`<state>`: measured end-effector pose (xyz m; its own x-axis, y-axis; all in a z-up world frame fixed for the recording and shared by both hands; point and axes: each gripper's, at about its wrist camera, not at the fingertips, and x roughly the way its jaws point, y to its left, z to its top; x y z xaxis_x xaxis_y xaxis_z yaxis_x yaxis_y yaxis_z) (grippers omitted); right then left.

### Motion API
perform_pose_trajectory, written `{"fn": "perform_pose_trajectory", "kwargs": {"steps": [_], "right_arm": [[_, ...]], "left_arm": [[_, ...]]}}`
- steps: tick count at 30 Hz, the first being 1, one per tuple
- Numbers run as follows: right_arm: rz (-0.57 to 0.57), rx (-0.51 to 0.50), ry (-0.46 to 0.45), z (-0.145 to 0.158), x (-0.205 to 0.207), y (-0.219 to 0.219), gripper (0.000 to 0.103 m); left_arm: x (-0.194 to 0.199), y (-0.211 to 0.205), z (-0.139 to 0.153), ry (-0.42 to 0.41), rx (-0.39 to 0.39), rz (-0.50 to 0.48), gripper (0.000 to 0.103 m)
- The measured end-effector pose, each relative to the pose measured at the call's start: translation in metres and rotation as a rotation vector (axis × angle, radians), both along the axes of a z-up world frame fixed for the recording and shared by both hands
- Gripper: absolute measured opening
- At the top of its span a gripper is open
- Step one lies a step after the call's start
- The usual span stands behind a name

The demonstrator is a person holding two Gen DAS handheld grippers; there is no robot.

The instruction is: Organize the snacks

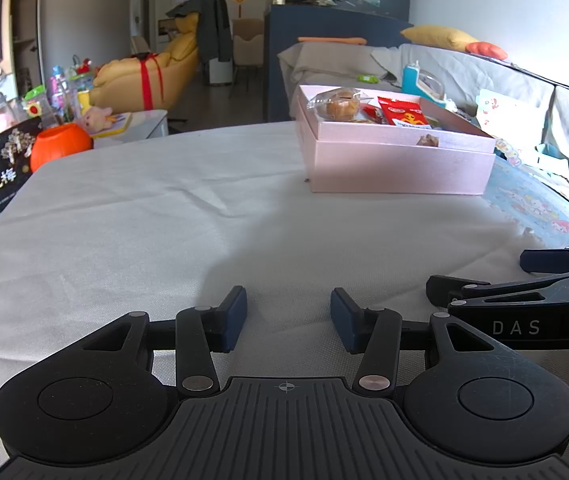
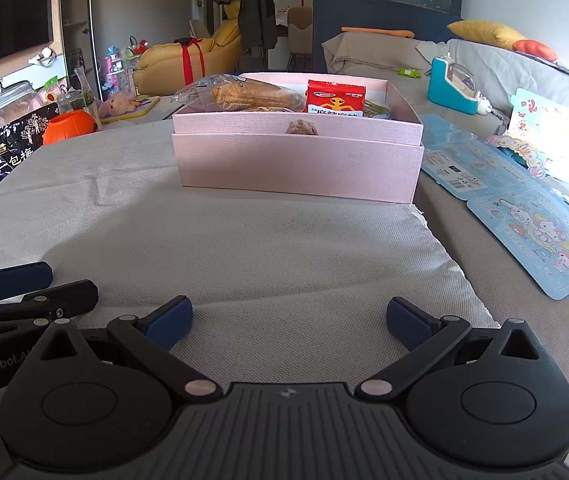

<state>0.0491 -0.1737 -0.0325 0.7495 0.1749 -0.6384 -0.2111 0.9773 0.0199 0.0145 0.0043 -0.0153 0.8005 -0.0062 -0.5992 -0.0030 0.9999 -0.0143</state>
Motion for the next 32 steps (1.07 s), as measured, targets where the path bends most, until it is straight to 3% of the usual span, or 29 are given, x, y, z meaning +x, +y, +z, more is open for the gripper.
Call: {"fn": "perform_pose_trajectory", "kwargs": {"steps": [32], "right_arm": [[0.000, 0.000, 0.000, 0.0000, 0.0000, -0.0001, 0.103]], "left_arm": [[0.0023, 0.0004, -0.0030, 0.001, 0.001, 0.000, 0.053]]}}
